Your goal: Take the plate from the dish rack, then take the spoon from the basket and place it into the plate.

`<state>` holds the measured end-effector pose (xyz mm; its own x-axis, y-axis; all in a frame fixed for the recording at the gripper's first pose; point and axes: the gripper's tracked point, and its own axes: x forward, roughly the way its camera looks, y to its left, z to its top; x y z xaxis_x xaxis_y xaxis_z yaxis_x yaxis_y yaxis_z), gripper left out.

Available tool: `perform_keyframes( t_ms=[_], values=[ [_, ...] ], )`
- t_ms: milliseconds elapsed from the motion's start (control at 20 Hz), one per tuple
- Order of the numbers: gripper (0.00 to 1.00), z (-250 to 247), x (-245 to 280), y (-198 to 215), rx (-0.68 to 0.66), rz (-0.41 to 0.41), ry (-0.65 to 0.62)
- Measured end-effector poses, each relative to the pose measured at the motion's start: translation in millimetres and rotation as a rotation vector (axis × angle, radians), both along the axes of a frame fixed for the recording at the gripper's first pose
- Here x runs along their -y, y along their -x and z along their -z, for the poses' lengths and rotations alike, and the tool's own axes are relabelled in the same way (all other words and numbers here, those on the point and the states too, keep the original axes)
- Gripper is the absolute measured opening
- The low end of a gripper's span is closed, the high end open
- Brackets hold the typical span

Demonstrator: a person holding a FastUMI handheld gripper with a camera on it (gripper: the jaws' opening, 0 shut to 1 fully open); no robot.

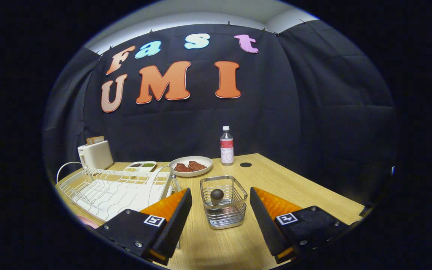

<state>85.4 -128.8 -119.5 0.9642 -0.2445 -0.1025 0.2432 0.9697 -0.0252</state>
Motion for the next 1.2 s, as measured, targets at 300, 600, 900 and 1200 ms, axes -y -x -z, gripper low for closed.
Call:
perform_keyframes(
  t_ms=[300, 600, 900, 1200],
  values=[
    [0.5, -0.2, -0.1, -14.1, 0.01, 0.008, 0.014],
    [0.11, 0.2, 3.9, -22.6, 0.015, 0.03, -0.013],
    [0.05, -34.3, -1.3, -17.8, 0.067, 0.022, 0.032],
    [0.05, -86.1, -14.4, 3.6, 0.136, 0.009, 0.071]
  ],
)
